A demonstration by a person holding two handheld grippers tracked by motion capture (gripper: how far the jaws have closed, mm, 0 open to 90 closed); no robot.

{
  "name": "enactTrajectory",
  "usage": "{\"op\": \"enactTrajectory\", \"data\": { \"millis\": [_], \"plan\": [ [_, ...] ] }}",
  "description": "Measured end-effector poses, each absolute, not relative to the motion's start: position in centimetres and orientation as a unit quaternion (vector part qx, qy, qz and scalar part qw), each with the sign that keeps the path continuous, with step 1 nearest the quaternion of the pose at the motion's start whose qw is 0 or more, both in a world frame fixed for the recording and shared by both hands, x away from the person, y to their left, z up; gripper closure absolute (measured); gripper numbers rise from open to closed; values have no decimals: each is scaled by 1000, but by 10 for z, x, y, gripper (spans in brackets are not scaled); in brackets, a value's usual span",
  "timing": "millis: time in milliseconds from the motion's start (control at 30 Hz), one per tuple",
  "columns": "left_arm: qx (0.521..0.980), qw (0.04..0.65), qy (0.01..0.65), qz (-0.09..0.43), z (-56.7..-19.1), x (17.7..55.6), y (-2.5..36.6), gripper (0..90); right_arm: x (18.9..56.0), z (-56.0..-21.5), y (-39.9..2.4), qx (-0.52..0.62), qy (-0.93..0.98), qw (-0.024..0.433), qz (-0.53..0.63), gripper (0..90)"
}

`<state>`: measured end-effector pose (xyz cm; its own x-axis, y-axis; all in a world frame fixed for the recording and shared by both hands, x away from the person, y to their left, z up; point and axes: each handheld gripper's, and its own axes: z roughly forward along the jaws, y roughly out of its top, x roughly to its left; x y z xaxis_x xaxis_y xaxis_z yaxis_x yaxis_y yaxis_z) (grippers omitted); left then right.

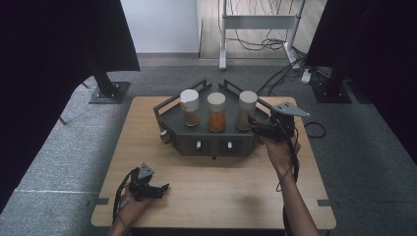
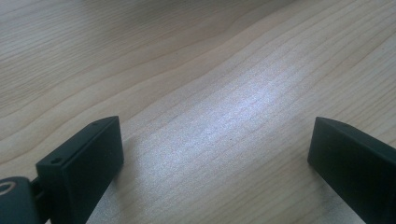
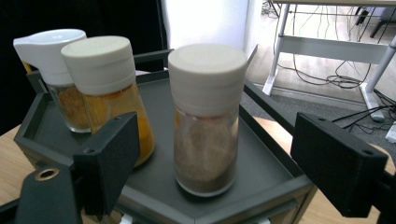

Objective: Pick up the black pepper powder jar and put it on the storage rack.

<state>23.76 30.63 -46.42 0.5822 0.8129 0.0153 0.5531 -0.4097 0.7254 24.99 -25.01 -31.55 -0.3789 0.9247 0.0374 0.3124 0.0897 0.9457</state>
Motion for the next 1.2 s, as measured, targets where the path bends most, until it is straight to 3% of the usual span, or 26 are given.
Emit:
{"op": "enactTrajectory", "data": {
  "millis": [1200],
  "plan": [
    [819, 348, 417, 186, -464, 238, 307, 33, 215, -354, -263, 459, 707, 277, 461, 155]
  ]
}}
